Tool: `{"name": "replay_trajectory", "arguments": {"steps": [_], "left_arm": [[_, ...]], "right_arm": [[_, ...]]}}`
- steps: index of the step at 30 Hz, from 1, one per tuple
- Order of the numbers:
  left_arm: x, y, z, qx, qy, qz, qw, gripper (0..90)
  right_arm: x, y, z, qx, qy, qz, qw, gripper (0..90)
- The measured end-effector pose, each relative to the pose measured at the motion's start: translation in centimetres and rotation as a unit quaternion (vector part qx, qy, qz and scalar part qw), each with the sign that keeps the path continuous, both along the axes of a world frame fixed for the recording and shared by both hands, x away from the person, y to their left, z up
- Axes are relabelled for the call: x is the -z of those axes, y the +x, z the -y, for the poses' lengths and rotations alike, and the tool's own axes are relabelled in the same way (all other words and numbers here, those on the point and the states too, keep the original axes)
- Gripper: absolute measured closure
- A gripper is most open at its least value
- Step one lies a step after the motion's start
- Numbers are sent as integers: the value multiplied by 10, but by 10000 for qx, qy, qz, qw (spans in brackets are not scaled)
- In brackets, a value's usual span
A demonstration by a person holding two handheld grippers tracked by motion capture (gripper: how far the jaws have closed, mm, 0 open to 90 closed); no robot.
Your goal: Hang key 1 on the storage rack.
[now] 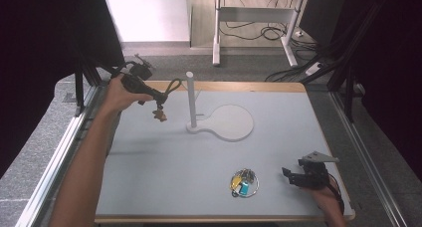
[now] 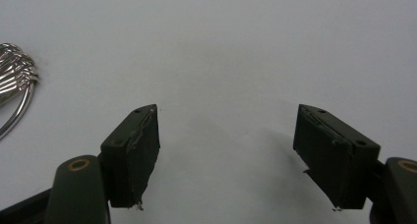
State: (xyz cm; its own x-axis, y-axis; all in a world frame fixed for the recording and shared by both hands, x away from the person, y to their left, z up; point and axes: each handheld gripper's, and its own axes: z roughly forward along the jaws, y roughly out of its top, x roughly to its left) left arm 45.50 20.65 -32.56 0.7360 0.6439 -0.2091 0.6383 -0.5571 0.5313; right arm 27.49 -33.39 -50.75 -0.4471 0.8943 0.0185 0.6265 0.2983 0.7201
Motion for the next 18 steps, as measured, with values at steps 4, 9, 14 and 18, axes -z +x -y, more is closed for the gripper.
{"name": "replay_trajectory", "arguments": {"steps": [4,9,14,18], "left_arm": [[-1,4,-1,14,6,3,10000,666],[-2,8,1,9,-27,5,10000,667],[-2,12,5,27,-28,3,10000,666],[0,15,7,24,-29,-11,10000,666]], "right_arm": [[0,-1,0,2,-15,-10,10000,258],[0,-3,1,26,-19,2,10000,258],[0,-4,2,35,-15,-10,10000,258],[0,-4,2,41,-18,-6,10000,258]]}}
